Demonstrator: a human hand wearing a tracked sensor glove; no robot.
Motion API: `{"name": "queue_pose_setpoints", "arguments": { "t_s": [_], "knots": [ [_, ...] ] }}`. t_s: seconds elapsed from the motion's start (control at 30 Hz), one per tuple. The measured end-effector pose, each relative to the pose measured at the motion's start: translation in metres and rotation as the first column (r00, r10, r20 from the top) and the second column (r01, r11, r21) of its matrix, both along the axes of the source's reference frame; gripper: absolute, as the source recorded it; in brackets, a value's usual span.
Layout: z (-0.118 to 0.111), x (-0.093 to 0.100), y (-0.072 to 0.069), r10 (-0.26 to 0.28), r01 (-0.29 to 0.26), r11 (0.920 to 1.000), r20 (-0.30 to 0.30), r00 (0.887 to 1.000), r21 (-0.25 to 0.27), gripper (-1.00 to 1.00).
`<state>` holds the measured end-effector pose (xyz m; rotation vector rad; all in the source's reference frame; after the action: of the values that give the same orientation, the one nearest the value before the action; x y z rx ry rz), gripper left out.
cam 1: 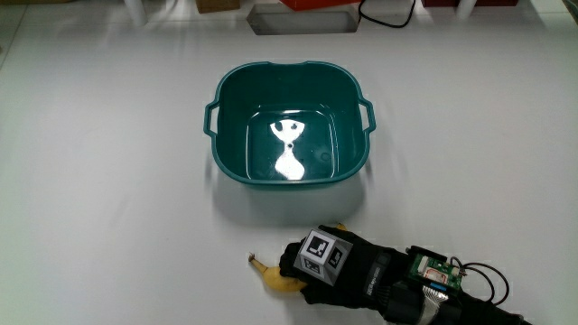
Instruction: Pick banana from desk
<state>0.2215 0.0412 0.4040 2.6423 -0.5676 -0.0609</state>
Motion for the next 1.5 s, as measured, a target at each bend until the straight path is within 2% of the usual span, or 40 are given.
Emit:
{"name": "queue_pose_setpoints", "arguments": {
  "t_s": [0.1, 0.17, 0.2, 0.27, 0.3, 0.33, 0.4, 0.43, 0.47, 0.5, 0.57, 0.6, 0.67, 0.7, 0.73, 0.77, 0.83, 0.87, 0.9, 0.93, 0.97, 1.13, 1.17, 1.5],
  "knots": [
    [-0.010, -0.015, -0.002, -0.073, 0.075, 0.9967, 0.062, 0.995, -0.031, 0.00],
    [-0.015, -0.025, -0.002, -0.130, 0.134, 0.9903, 0.102, 0.986, -0.036, 0.00],
    [-0.019, -0.031, -0.002, -0.139, 0.147, 0.9880, 0.144, 0.980, -0.046, 0.00],
    [-0.024, -0.045, -0.002, -0.184, 0.198, 0.9770, 0.152, 0.971, -0.079, 0.00],
    [-0.027, -0.052, -0.002, -0.207, 0.224, 0.9695, 0.158, 0.966, -0.100, 0.00],
    [-0.031, -0.062, -0.001, -0.232, 0.253, 0.9583, 0.152, 0.961, -0.133, 0.00],
    [-0.040, -0.080, 0.000, -0.284, 0.308, 0.9303, 0.141, 0.948, -0.199, 0.00],
    [-0.037, -0.087, 0.002, -0.291, 0.328, 0.9278, 0.207, 0.934, -0.177, 0.00],
    [-0.045, -0.097, 0.002, -0.311, 0.343, 0.9080, 0.162, 0.937, -0.241, 0.00],
    [-0.039, -0.103, 0.004, -0.322, 0.371, 0.9048, 0.231, 0.918, -0.210, 0.00],
    [-0.031, -0.116, 0.008, -0.380, 0.421, 0.8972, 0.253, 0.890, -0.134, 0.00],
    [-0.027, -0.121, 0.010, -0.435, 0.459, 0.8812, 0.190, 0.880, -0.112, 0.00],
    [-0.028, -0.131, 0.011, -0.438, 0.479, 0.8590, 0.226, 0.870, -0.181, 0.00],
    [-0.023, -0.134, 0.012, -0.448, 0.489, 0.8614, 0.249, 0.859, -0.138, 0.00],
    [-0.020, -0.138, 0.013, -0.461, 0.500, 0.8563, 0.247, 0.852, -0.129, 0.00],
    [-0.016, -0.141, 0.015, -0.485, 0.519, 0.8437, 0.218, 0.847, -0.139, 0.00],
    [-0.010, -0.149, 0.017, -0.521, 0.553, 0.8199, 0.206, 0.828, -0.148, 0.00],
    [-0.009, -0.154, 0.018, -0.531, 0.560, 0.8141, 0.194, 0.825, -0.153, 0.00],
    [-0.008, -0.158, 0.019, -0.521, 0.565, 0.8120, 0.255, 0.814, -0.145, 0.00],
    [-0.003, -0.161, 0.021, -0.547, 0.583, 0.8025, 0.231, 0.804, -0.128, 0.00],
    [-0.002, -0.165, 0.022, -0.540, 0.582, 0.8038, 0.260, 0.801, -0.124, 0.00],
    [0.018, -0.179, 0.029, -0.546, 0.603, 0.7891, 0.315, 0.776, -0.118, 0.03],
    [0.023, -0.181, 0.032, -0.549, 0.604, 0.7895, 0.313, 0.775, -0.110, 0.05],
    [0.051, -0.192, 0.041, -0.563, 0.609, 0.7779, 0.262, 0.784, -0.153, 0.32]
  ]
}}
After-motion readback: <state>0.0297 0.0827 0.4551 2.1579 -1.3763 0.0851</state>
